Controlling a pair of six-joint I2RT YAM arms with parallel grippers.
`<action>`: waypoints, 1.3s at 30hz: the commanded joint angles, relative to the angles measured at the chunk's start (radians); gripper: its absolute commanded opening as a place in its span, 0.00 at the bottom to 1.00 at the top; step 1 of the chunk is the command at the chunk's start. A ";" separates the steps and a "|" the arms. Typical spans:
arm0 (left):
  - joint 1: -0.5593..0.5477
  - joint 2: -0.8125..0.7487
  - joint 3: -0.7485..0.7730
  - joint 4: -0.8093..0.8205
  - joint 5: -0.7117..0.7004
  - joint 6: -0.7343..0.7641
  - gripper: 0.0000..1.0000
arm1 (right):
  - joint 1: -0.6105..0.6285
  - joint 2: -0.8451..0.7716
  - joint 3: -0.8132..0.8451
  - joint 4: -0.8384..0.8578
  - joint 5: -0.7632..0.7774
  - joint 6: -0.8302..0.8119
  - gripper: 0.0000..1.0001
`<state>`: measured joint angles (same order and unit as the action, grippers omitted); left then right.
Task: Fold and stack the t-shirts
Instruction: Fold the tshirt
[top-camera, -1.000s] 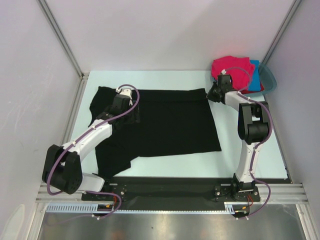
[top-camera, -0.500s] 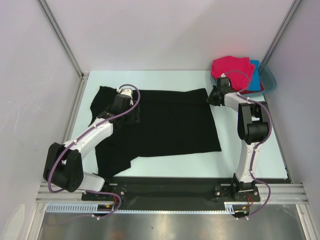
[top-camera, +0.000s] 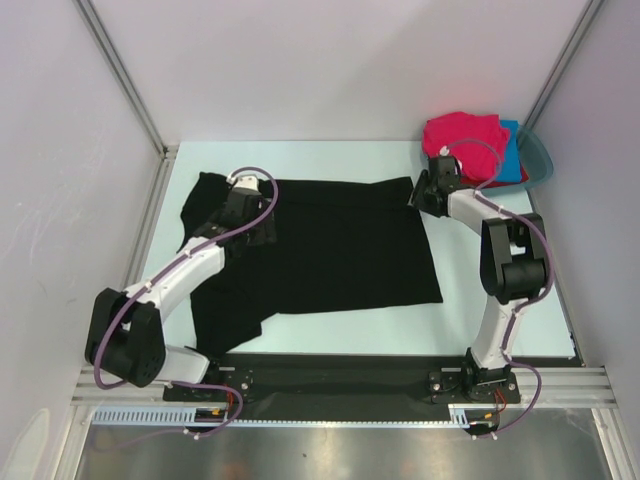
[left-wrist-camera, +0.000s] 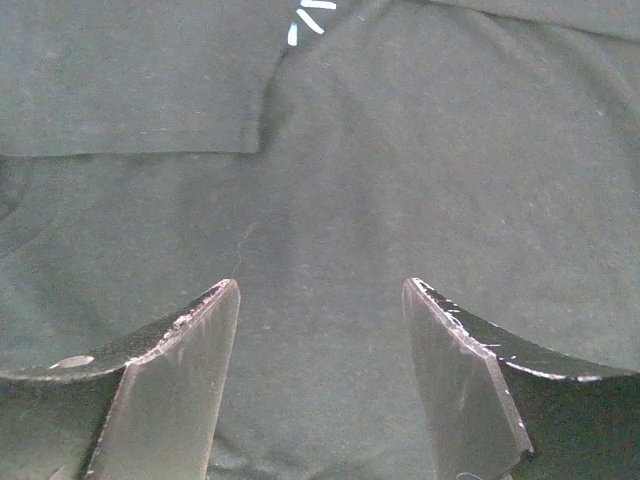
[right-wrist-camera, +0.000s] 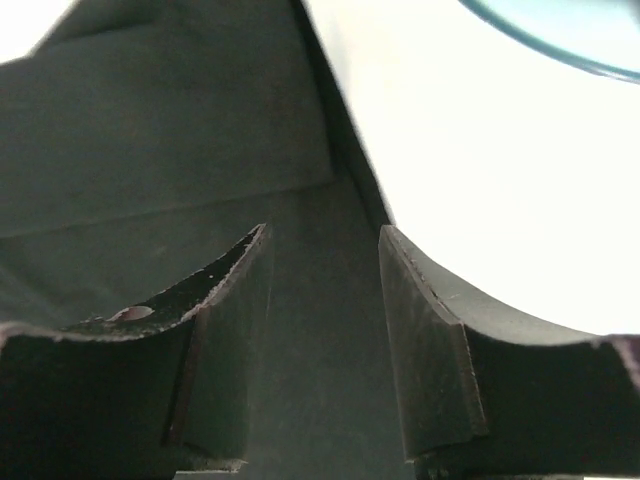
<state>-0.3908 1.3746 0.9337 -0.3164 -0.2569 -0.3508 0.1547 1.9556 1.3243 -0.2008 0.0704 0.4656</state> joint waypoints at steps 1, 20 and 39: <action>-0.005 -0.028 0.060 0.008 -0.071 -0.025 0.73 | 0.025 -0.139 0.015 -0.008 0.084 -0.051 0.52; -0.014 -0.580 -0.222 -0.366 -0.014 -0.325 0.59 | 0.065 -0.814 -0.398 -0.379 0.020 0.044 0.68; -0.069 -0.565 0.086 -1.054 -0.422 -0.600 0.93 | 0.068 -0.908 -0.533 -0.436 -0.049 0.128 0.67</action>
<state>-0.4564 0.7784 0.8967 -1.1824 -0.5060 -0.9100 0.2195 1.0718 0.7704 -0.6575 0.0422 0.5949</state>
